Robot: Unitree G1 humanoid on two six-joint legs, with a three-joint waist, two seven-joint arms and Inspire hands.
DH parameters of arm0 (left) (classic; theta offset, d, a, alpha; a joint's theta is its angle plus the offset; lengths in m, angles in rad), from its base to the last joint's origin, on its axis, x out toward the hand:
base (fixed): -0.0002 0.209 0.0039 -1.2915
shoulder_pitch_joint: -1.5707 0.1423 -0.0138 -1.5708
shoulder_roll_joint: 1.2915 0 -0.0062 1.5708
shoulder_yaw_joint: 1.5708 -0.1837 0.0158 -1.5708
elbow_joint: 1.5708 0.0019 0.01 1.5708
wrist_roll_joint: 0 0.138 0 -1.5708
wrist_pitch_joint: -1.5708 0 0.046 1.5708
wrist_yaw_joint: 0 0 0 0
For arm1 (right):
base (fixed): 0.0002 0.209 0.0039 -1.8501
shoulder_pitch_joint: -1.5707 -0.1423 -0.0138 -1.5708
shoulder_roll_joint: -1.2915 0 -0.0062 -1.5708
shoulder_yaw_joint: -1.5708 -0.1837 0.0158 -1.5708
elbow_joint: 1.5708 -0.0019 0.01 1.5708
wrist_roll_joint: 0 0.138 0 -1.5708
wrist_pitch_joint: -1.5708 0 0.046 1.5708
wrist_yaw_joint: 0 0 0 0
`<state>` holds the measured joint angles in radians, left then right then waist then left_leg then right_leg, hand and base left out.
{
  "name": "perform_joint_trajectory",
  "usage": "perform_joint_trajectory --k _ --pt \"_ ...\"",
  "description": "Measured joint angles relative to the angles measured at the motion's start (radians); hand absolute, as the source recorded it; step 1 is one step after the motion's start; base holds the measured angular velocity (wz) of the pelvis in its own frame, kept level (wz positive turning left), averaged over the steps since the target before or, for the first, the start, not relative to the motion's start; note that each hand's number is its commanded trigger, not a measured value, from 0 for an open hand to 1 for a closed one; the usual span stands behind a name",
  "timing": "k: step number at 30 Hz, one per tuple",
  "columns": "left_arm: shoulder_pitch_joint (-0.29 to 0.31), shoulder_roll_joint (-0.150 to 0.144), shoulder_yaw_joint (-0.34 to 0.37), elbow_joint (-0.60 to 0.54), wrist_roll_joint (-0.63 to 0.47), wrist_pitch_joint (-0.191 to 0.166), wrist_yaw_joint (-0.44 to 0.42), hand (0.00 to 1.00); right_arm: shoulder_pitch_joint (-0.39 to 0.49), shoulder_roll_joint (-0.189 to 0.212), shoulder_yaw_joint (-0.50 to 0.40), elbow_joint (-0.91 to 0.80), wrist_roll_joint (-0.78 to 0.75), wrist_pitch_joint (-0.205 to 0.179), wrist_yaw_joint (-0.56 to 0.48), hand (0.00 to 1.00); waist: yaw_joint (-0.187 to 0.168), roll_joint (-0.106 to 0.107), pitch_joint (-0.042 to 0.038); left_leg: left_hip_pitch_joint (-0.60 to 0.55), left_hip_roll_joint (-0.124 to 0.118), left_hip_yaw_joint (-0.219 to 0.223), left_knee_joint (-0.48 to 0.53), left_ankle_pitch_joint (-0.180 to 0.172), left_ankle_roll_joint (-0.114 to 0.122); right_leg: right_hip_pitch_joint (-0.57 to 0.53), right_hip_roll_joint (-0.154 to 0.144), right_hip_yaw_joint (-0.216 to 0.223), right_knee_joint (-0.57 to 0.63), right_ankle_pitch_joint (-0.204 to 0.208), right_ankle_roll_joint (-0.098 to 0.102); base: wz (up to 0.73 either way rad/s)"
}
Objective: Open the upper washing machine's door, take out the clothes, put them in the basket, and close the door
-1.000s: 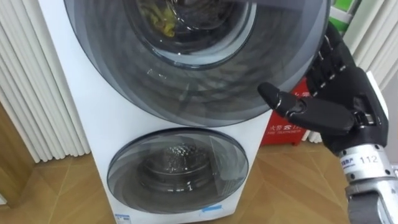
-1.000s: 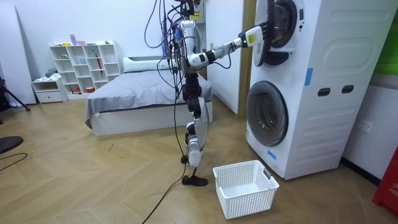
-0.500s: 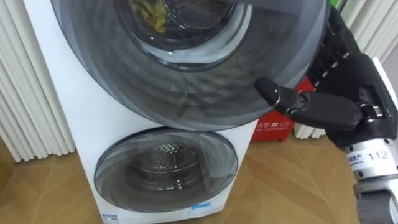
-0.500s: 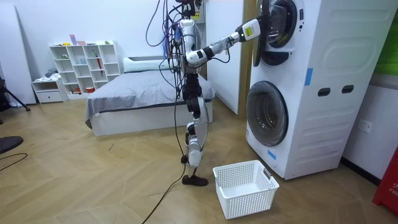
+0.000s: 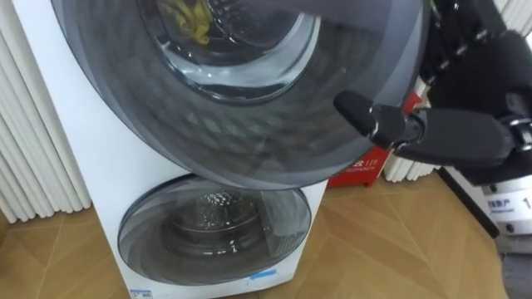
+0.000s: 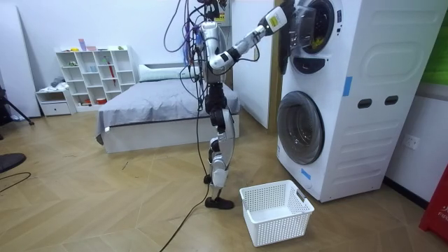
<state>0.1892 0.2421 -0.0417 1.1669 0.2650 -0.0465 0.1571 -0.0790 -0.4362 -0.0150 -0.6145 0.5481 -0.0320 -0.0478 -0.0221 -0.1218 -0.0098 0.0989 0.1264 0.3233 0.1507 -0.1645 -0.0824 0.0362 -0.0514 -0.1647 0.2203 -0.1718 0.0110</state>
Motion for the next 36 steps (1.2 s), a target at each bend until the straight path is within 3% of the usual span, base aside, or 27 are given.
perform_joint_trajectory --k 5,14,26,31,36 --pt "0.019 0.001 0.021 -0.001 0.0 -0.007 0.002 0.0 -0.026 -0.001 -0.008 -0.036 0.008 -0.012 0.027 0.0 -0.001 -0.008 -0.0006 0.0 0.0 0.0 0.0 0.0 0.0 0.001 0.0 0.0 0.0 0.0 0.0 0.0" --pt "0.025 0.002 0.037 -0.007 0.0 -0.008 0.007 0.0 -0.058 -0.002 -0.005 -0.076 0.037 -0.088 0.125 0.0 0.007 -0.01 -0.0005 -0.001 0.001 -0.009 0.0 -0.005 -0.002 0.016 0.003 -0.006 -0.018 0.003 0.0 0.03" --pt "0.017 0.002 0.027 -0.006 0.003 0.004 0.006 0.0 -0.057 0.011 0.027 -0.063 0.125 -0.111 0.256 0.0 0.007 0.017 0.008 0.001 0.001 -0.029 0.001 -0.005 -0.003 0.028 0.002 -0.027 -0.019 0.003 0.0 0.04" --pt "0.009 0.003 -0.024 -0.02 0.002 0.017 0.005 0.0 -0.051 0.115 0.105 -0.036 0.115 -0.154 0.315 0.0 0.024 0.022 0.0075 0.0 0.001 -0.029 0.003 -0.005 -0.002 0.029 0.001 -0.028 -0.022 0.003 0.0 0.0" --pt "-0.008 0.002 -0.044 -0.027 0.003 0.021 0.004 0.0 -0.051 0.161 0.156 -0.035 0.138 -0.164 0.374 0.0 0.046 0.026 0.0039 -0.001 0.002 -0.037 0.006 -0.005 -0.003 0.039 0.001 -0.036 -0.031 0.004 -0.001 0.04"
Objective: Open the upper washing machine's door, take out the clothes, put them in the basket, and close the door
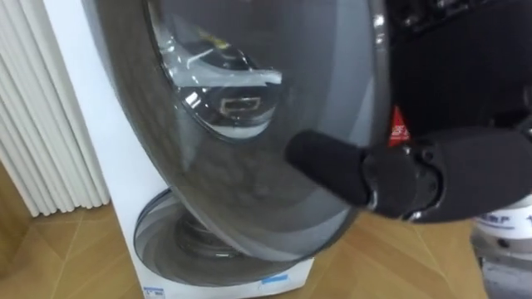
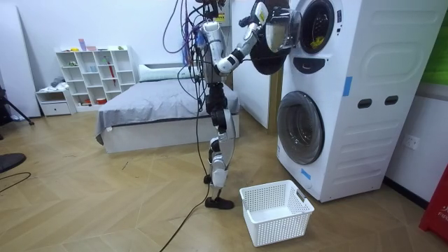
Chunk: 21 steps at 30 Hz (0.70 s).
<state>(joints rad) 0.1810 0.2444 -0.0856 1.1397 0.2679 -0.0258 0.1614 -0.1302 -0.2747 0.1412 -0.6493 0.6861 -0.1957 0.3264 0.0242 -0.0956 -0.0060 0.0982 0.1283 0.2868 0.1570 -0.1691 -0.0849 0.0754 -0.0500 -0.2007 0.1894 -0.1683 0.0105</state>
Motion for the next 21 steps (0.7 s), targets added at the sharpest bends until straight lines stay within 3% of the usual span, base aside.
perform_joint_trajectory --k 4,8,11,13,21 --pt "-0.015 0.0 -0.018 0.0 -0.001 0.002 0.001 0.0 -0.012 0.015 0.05 0.001 0.022 -0.003 0.047 0.0 0.014 -0.003 -0.0001 0.001 -0.001 -0.017 0.004 0.0 0.0 0.013 -0.001 -0.014 -0.006 0.0 0.0 0.12" --pt "-0.042 0.0 -0.018 0.0 0.0 0.004 -0.002 0.0 -0.06 0.031 0.115 0.02 0.052 0.002 0.087 0.0 0.07 -0.007 0.0029 -0.001 -0.002 -0.022 0.005 0.0 0.0 0.016 0.0 -0.017 -0.01 0.0 0.0 0.04" --pt "-0.051 0.003 -0.018 0.001 0.0 0.008 -0.016 0.0 -0.07 0.044 0.155 0.045 0.05 0.025 0.119 0.0 0.099 -0.012 0.0048 -0.008 -0.005 -0.045 0.008 0.0 0.0 0.028 -0.001 -0.034 -0.024 0.0 0.002 0.22" --pt "-0.051 0.004 -0.018 0.002 0.0 0.019 -0.021 0.0 -0.082 0.038 0.189 0.065 0.043 0.077 0.133 0.0 0.115 -0.012 0.0061 -0.025 -0.006 -0.069 0.011 0.0 0.0 0.026 -0.002 -0.056 -0.026 -0.001 0.002 0.29" --pt "-0.054 0.001 -0.018 0.002 -0.002 0.029 -0.019 0.0 -0.101 0.038 0.318 0.105 -0.042 0.143 0.187 0.0 0.162 -0.017 0.0098 -0.042 -0.008 -0.099 0.011 0.001 0.0 0.029 -0.002 -0.079 -0.035 -0.001 0.002 0.12"
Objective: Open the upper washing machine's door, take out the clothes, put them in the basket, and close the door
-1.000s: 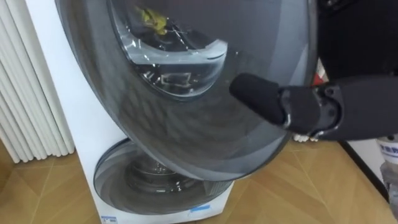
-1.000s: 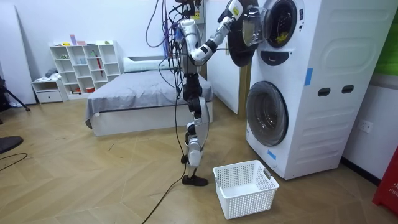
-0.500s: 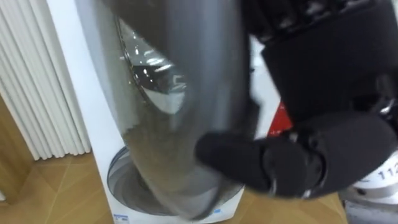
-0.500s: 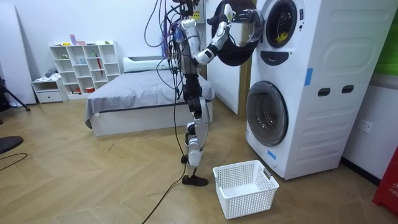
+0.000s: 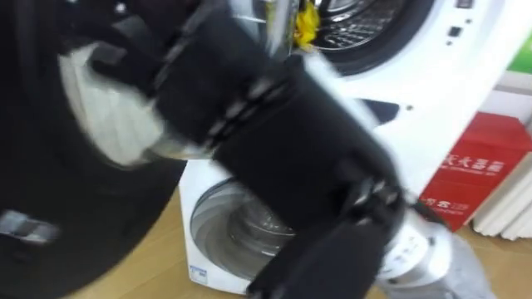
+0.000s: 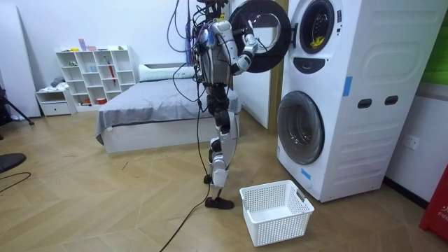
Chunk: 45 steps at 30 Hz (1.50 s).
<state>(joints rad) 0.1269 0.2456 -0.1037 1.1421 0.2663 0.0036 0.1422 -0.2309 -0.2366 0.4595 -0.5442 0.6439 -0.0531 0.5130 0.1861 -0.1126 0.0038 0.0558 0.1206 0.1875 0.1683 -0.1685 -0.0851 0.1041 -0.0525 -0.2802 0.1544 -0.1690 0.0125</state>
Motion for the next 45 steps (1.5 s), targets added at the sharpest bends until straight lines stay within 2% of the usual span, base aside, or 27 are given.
perform_joint_trajectory --k 4,10,21,23,26,28,31,34,42,45 --pt "-0.002 0.0 0.0 0.0 -0.002 -0.001 0.003 0.0 -0.001 0.001 0.0 0.037 -0.022 0.024 -0.003 0.0 0.013 -0.005 0.004 -0.006 -0.001 -0.004 0.0 0.0 0.0 -0.001 -0.001 -0.012 -0.001 0.0 0.0 0.03" --pt "-0.004 0.002 -0.022 -0.001 -0.003 -0.001 0.006 0.0 -0.003 0.007 0.009 0.053 -0.033 0.026 -0.016 0.0 0.016 0.001 0.0079 -0.011 -0.002 -0.011 -0.003 0.0 0.0 -0.002 -0.001 -0.022 -0.001 0.0 0.0 0.04" --pt "-0.002 0.001 -0.039 -0.001 -0.021 -0.004 0.006 0.0 -0.006 0.005 0.021 0.053 -0.042 0.026 -0.032 0.0 0.009 0.002 0.0087 -0.007 -0.004 -0.011 -0.001 0.0 0.0 -0.003 -0.005 -0.024 -0.002 -0.001 0.002 0.0" --pt "-0.004 -0.001 -0.036 -0.001 -0.022 -0.004 0.006 0.0 -0.006 -0.002 0.006 0.053 -0.043 0.027 -0.033 0.0 0.004 0.004 0.01 -0.007 -0.005 -0.012 0.001 0.0 0.0 -0.002 -0.005 -0.024 -0.002 -0.001 0.002 0.0" --pt "0.001 -0.008 -0.023 -0.008 -0.018 -0.005 0.006 0.0 -0.007 -0.005 -0.069 0.052 -0.043 0.028 -0.058 0.0 -0.01 0.014 0.0143 -0.009 -0.007 -0.018 0.004 0.0 0.001 0.0 -0.007 -0.025 -0.002 -0.001 0.002 0.02" --pt "0.009 -0.011 -0.012 -0.012 -0.018 -0.005 0.008 0.0 -0.006 -0.004 -0.137 0.05 -0.056 0.028 -0.119 0.0 -0.036 0.024 0.0156 -0.012 -0.008 -0.027 0.008 0.0 0.001 0.003 -0.007 -0.029 -0.001 -0.001 0.002 0.08" --pt "0.022 -0.028 0.025 -0.012 -0.018 -0.006 0.011 0.0 -0.005 -0.004 -0.218 0.048 -0.061 0.017 -0.171 0.0 -0.056 0.041 0.0108 -0.01 -0.008 -0.026 0.008 0.0 0.001 0.009 -0.007 -0.026 -0.001 -0.001 0.002 0.0" --pt "0.024 -0.03 0.028 -0.013 -0.017 -0.007 0.015 0.0 0.0 -0.008 -0.251 0.048 -0.065 0.004 -0.214 0.0 -0.075 0.048 0.0037 -0.007 -0.008 -0.022 0.007 0.0 0.001 0.01 -0.006 -0.025 -0.001 -0.001 0.002 -0.03" --pt "0.041 -0.03 0.042 -0.029 -0.011 -0.005 0.024 0.0 0.026 -0.027 -0.257 0.054 -0.104 0.003 -0.302 0.0 -0.082 0.035 -0.0063 0.011 -0.008 -0.021 0.001 0.0 0.001 0.019 -0.007 -0.025 -0.001 -0.001 0.003 -0.01" --pt "0.044 -0.03 0.042 -0.029 -0.01 -0.002 0.024 0.0 0.019 -0.028 -0.256 0.074 -0.104 0.003 -0.328 0.0 -0.069 0.033 -0.003 0.024 -0.008 -0.023 0.001 0.0 0.001 0.032 -0.007 -0.027 -0.002 -0.001 0.003 0.01"
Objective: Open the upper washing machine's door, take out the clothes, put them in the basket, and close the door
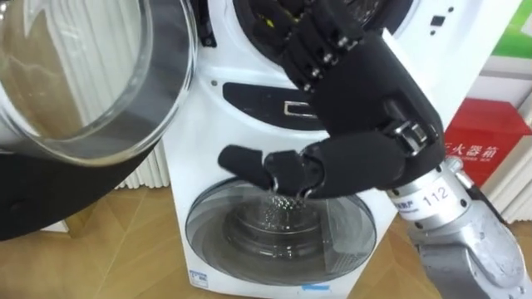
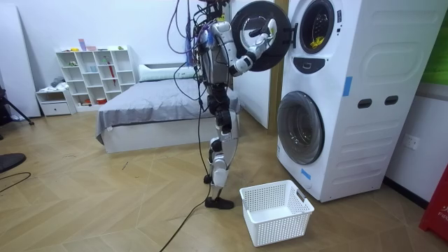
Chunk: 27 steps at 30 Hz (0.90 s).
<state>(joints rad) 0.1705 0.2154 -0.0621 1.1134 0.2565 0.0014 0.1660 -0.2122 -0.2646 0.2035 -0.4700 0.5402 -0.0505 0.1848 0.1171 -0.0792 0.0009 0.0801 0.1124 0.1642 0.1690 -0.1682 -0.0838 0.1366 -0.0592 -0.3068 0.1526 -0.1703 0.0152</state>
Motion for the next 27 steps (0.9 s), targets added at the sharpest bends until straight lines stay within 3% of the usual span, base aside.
perform_joint_trajectory --k 2,4,7,11,13,15,18,20,21,22,23,24,25,26,27 --pt "0.0 0.0 0.0 0.003 0.0 0.002 0.0 0.0 -0.009 -0.003 0.001 0.022 -0.001 0.0 -0.008 0.0 0.004 -0.002 0.002 0.002 0.0 -0.002 0.001 0.0 0.0 0.006 0.0 -0.001 0.0 0.0 0.001 0.02" --pt "-0.003 0.0 0.0 0.009 -0.001 0.006 0.0 0.0 -0.025 -0.013 0.009 0.042 -0.053 0.0 -0.024 0.0 0.023 -0.008 0.0102 0.003 0.0 0.0 0.006 0.0 0.0 0.005 0.0 0.003 0.0 -0.001 0.001 -0.03" --pt "-0.004 0.0 0.003 0.025 -0.001 0.014 0.002 0.0 -0.034 -0.013 0.012 0.08 -0.108 0.0 -0.023 0.0 0.026 -0.011 0.0132 -0.009 0.003 -0.004 0.022 -0.004 0.0 0.005 0.002 0.001 0.002 -0.001 0.001 0.01" --pt "-0.002 0.005 0.014 0.027 -0.013 0.022 0.009 0.0 -0.066 -0.006 0.012 0.149 -0.144 0.0 -0.037 0.0 0.034 -0.001 0.0189 -0.065 0.039 -0.014 0.139 -0.057 -0.011 -0.012 0.023 0.0 0.042 -0.02 -0.013 0.01" --pt "-0.002 0.005 0.021 0.025 -0.022 0.024 0.01 0.0 -0.067 -0.004 0.012 0.193 -0.201 0.005 -0.047 0.0 0.053 0.003 0.0181 -0.105 0.071 -0.022 0.224 -0.092 -0.022 -0.026 0.041 0.001 0.082 -0.054 -0.025 0.0" --pt "-0.004 0.006 0.03 0.025 -0.028 0.033 0.01 0.0 -0.067 0.005 0.012 0.204 -0.236 0.022 -0.067 0.0 0.055 0.002 0.0172 -0.126 0.087 -0.026 0.273 -0.1 -0.03 -0.039 0.048 -0.001 0.108 -0.078 -0.034 0.15" --pt "0.007 0.006 0.029 0.026 -0.029 0.044 0.008 0.0 -0.069 0.006 0.011 0.21 -0.229 0.022 -0.105 0.0 0.059 0.004 0.011 -0.139 0.093 -0.025 0.313 -0.096 -0.031 -0.048 0.043 -0.018 0.144 -0.11 -0.042 0.19" --pt "0.029 0.008 0.03 0.026 -0.029 0.045 0.008 0.0 -0.077 0.007 0.011 0.215 -0.231 0.021 -0.123 0.0 0.06 0.006 0.0073 -0.168 0.101 -0.019 0.382 -0.083 -0.021 -0.031 0.046 0.01 0.142 -0.121 -0.054 0.21" --pt "0.037 0.013 0.037 0.026 -0.028 0.047 0.007 0.0 -0.084 0.011 0.011 0.23 -0.23 0.016 -0.146 0.0 0.053 -0.007 0.0132 -0.234 0.093 -0.024 0.486 -0.067 0.021 -0.013 0.045 0.041 0.143 -0.132 -0.071 0.49" --pt "0.04 0.011 0.036 0.025 -0.028 0.051 0.004 0.0 -0.087 0.001 0.009 0.251 -0.216 0.017 -0.174 0.0 0.057 -0.025 0.0102 -0.28 0.027 -0.05 0.439 -0.082 0.028 -0.008 0.034 0.078 0.143 -0.145 -0.081 0.51" --pt "0.04 0.006 0.035 0.023 -0.028 0.05 0.003 0.0 -0.095 -0.008 0.009 0.261 -0.213 0.019 -0.185 0.0 0.061 -0.025 0.0095 -0.299 -0.003 -0.052 0.387 -0.076 0.026 -0.008 0.029 0.086 0.143 -0.148 -0.08 0.17" --pt "0.042 -0.005 0.037 0.022 -0.028 0.05 -0.001 0.0 -0.11 -0.027 0.008 0.27 -0.213 0.031 -0.196 0.0 0.087 -0.023 0.0081 -0.328 -0.037 -0.052 0.262 -0.043 0.023 -0.015 0.025 0.101 0.144 -0.152 -0.073 -0.38" --pt "0.055 -0.005 0.053 0.022 -0.028 0.05 -0.002 0.0 -0.118 -0.023 0.009 0.273 -0.219 0.034 -0.196 0.0 0.12 -0.01 0.006 -0.342 -0.058 -0.054 0.18 0.056 0.047 -0.011 0.024 0.127 0.144 -0.16 -0.069 -0.57" --pt "0.063 -0.001 0.062 0.023 -0.028 0.05 -0.002 0.0 -0.118 -0.019 0.009 0.272 -0.222 0.034 -0.196 0.0 0.125 -0.015 0.0048 -0.341 -0.064 -0.055 0.151 0.097 0.053 -0.008 0.023 0.137 0.143 -0.163 -0.061 -0.53" --pt "0.073 0.013 0.071 0.027 -0.028 0.05 -0.001 0.0 -0.117 -0.02 0.009 0.272 -0.222 0.034 -0.198 0.0 0.121 -0.031 0.0009 -0.33 -0.073 -0.052 0.129 0.149 0.078 -0.003 0.016 0.14 0.14 -0.172 -0.048 -0.22"
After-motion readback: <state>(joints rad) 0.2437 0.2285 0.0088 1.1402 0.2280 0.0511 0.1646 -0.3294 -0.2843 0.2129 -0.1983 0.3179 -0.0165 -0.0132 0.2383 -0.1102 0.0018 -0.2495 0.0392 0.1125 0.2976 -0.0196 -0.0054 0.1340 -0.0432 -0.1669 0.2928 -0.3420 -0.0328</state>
